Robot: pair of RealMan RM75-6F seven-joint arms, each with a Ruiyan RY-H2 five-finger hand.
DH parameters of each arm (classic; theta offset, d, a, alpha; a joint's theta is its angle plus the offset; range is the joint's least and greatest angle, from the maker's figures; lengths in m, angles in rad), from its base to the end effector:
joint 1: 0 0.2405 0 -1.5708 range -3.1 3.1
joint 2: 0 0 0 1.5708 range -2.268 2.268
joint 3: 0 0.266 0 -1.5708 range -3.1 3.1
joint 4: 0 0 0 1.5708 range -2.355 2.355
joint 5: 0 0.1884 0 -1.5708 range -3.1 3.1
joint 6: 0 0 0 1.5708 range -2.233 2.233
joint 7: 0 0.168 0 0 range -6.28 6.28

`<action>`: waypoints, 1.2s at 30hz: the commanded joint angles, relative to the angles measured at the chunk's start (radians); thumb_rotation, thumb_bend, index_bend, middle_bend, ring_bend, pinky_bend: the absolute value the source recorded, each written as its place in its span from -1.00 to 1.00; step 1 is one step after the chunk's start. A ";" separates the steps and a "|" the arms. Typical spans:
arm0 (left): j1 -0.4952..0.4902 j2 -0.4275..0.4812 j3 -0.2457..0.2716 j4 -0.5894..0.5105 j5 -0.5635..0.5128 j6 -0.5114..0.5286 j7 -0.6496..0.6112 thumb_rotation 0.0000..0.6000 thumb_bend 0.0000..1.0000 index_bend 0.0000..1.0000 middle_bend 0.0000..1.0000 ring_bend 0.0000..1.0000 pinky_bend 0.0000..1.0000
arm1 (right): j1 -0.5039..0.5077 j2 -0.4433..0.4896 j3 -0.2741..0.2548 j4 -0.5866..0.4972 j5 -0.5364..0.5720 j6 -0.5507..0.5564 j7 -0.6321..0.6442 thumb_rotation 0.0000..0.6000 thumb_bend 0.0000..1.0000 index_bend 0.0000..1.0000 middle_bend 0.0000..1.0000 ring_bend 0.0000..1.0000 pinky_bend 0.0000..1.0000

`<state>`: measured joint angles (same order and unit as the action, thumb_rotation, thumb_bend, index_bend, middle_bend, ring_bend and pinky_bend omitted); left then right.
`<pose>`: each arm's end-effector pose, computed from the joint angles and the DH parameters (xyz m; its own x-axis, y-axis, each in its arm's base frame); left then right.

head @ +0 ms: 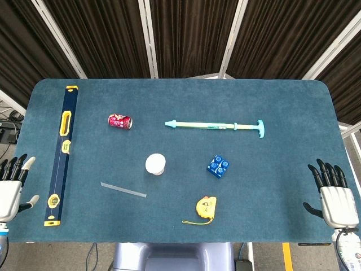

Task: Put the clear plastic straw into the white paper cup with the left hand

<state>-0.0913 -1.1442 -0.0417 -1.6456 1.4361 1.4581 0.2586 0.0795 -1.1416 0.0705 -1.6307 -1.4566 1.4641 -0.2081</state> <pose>-0.3145 0.2035 0.1701 0.5642 0.0500 0.8241 0.8237 0.0338 -0.5660 -0.3137 -0.2057 0.1768 0.5371 -0.0149 0.8434 -0.8428 0.0329 0.5373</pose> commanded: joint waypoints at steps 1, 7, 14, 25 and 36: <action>-0.002 -0.002 0.000 0.004 0.000 -0.002 -0.001 1.00 -0.61 -1.00 -1.00 -1.00 -1.00 | 0.003 -0.008 0.001 0.012 0.006 -0.006 0.003 1.00 -0.93 -0.81 -1.00 -1.00 -1.00; -0.002 -0.001 0.002 0.000 -0.004 -0.007 0.001 1.00 -0.60 -1.00 -1.00 -1.00 -1.00 | 0.002 -0.014 -0.003 0.023 0.003 -0.008 0.007 1.00 -0.93 -0.81 -1.00 -1.00 -1.00; -0.009 -0.008 0.004 0.003 0.001 -0.014 0.007 1.00 -0.61 -1.00 -1.00 -1.00 -1.00 | -0.001 -0.013 -0.006 0.019 -0.015 0.007 0.015 1.00 -0.93 -0.81 -1.00 -1.00 -1.00; -0.024 -0.016 0.009 -0.003 0.010 -0.034 0.017 1.00 -0.61 -0.96 -1.00 -1.00 -1.00 | -0.008 -0.012 -0.010 0.021 -0.014 0.011 0.017 1.00 -0.93 -0.81 -1.00 -1.00 -1.00; -0.095 -0.083 -0.002 -0.009 0.022 -0.116 0.071 1.00 -0.48 -0.27 -0.98 -1.00 -0.82 | -0.010 -0.020 -0.014 0.019 -0.031 0.023 0.011 1.00 -0.92 -0.81 -1.00 -1.00 -1.00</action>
<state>-0.1699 -1.2103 -0.0417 -1.6523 1.4569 1.3623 0.3130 0.0688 -1.1618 0.0569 -1.6114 -1.4875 1.4879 -0.1967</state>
